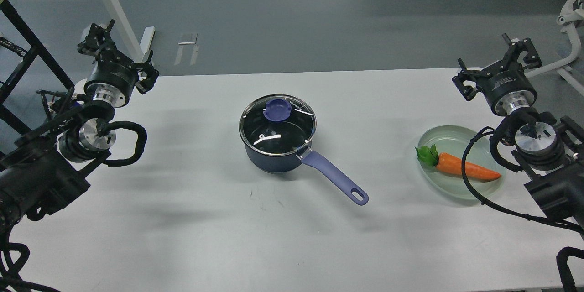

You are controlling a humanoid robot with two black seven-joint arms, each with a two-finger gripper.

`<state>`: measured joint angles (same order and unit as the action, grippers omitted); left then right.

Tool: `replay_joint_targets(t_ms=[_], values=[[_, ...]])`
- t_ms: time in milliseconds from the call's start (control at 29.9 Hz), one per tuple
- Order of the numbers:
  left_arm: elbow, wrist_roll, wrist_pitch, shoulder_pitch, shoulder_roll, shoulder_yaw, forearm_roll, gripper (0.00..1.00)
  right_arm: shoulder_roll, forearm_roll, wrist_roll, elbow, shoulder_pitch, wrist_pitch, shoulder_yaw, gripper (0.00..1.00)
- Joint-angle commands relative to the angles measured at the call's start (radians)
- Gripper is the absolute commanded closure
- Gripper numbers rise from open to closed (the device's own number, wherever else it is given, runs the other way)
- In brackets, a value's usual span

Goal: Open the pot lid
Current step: 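Raise the right arm and swing the right gripper toward the saucepan handle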

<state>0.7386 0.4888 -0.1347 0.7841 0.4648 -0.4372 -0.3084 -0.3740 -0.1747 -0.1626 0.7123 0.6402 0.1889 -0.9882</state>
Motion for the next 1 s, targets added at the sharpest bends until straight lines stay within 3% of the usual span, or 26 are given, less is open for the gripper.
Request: replay_joint_targets(t_ms=[0, 267, 468, 568, 635, 836, 969], values=[[0.001, 0.0, 0.003, 0.001, 0.0, 0.001, 0.003, 0.01, 0.001, 0.0, 0.0, 0.001, -0.001, 0.001, 0.009, 0.0], [-0.007, 0.0, 0.012, 0.012, 0.008, 0.0, 0.002, 0.01, -0.072, 0.011, -0.005, 0.047, 0.039, 0.007, 0.121, 0.0], [-0.018, 0.0, -0.006, 0.017, 0.049, 0.003, 0.014, 0.01, -0.239, 0.021, -0.005, 0.165, 0.24, 0.004, 0.458, 0.0], [-0.036, -0.048, -0.029, 0.017, 0.057, 0.002, 0.015, 0.01, -0.285, 0.072, -0.005, 0.217, 0.366, 0.001, 0.607, 0.0], [-0.042, -0.052, -0.036, 0.017, 0.054, 0.001, 0.015, 0.01, -0.31, 0.151, -0.005, 0.26, 0.442, -0.003, 0.689, 0.0], [-0.03, -0.046, -0.023, 0.017, 0.06, 0.008, 0.015, 0.01, -0.315, 0.449, -0.006, 0.354, 0.682, -0.031, 0.968, 0.01], [-0.027, -0.046, -0.029, 0.017, 0.081, 0.012, 0.017, 0.01, -0.25, 0.555, -0.005, 0.416, 0.789, -0.042, 1.126, 0.01]])
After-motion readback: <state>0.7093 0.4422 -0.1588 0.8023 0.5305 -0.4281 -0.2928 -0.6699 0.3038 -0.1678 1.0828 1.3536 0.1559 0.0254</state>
